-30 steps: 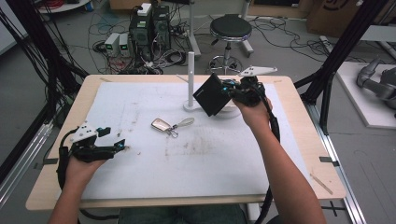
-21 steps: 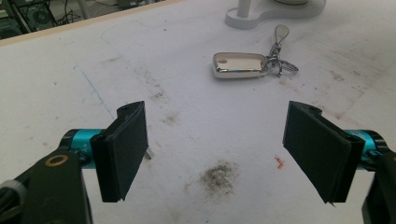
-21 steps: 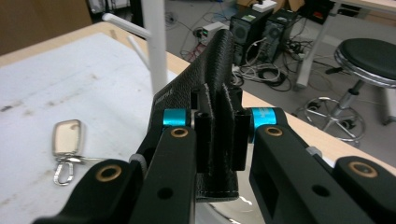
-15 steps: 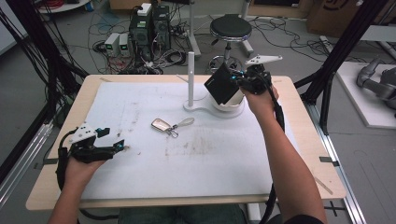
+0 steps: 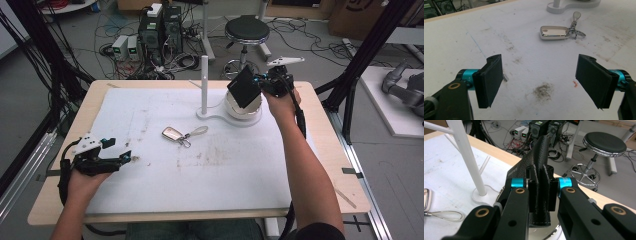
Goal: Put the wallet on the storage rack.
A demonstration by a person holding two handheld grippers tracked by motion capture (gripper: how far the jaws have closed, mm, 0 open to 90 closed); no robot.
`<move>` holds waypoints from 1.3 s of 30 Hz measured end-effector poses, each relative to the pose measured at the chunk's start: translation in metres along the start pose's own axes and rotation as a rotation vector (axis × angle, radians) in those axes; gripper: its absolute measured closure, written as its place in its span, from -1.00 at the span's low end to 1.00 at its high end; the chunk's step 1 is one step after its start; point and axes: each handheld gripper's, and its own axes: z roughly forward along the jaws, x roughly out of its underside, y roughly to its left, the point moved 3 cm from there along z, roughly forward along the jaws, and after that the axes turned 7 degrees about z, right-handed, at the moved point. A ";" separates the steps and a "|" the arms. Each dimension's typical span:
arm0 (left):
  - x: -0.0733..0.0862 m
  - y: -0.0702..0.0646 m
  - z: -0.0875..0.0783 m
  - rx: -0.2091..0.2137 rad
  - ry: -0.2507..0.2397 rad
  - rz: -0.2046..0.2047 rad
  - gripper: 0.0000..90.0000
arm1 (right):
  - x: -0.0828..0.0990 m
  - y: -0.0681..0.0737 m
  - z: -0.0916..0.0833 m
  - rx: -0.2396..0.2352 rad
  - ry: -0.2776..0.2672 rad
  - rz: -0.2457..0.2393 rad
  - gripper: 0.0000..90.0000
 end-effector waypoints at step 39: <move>0.004 0.000 -0.001 -0.001 0.015 0.000 -0.51 | 0.021 -0.006 0.015 0.090 0.031 -0.047 0.88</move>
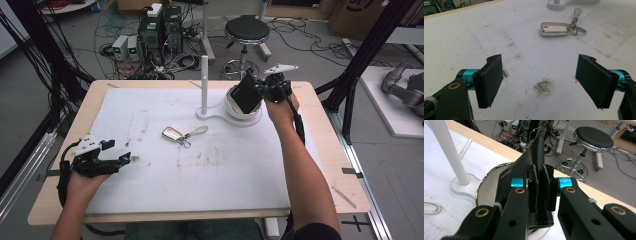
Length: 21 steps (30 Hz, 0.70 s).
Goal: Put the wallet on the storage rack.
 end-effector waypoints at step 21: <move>0.001 -0.001 0.002 0.000 0.009 0.001 -0.51 | 0.000 0.000 0.005 0.014 -0.021 -0.021 0.89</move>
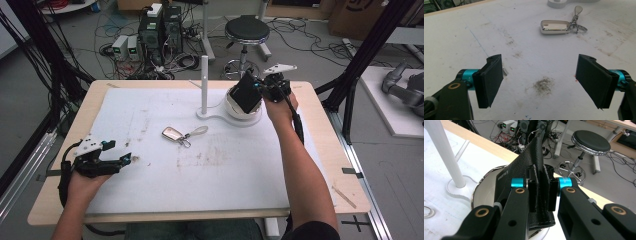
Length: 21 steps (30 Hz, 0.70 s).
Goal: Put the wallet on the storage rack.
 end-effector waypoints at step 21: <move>-0.002 -0.001 0.002 0.008 -0.002 0.007 -0.51 | 0.008 0.007 -0.004 -0.025 0.027 0.043 0.08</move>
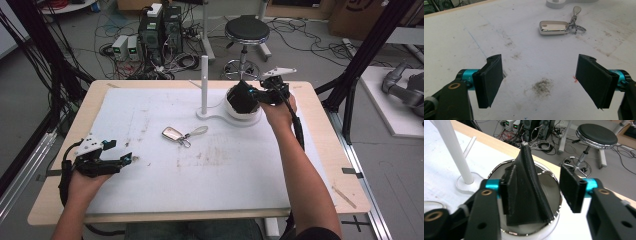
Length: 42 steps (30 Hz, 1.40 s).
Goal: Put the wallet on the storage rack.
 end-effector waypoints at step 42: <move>-0.034 -0.006 0.045 0.077 -0.067 0.050 -0.51 | 0.121 0.014 -0.085 -0.123 -0.081 0.132 -0.57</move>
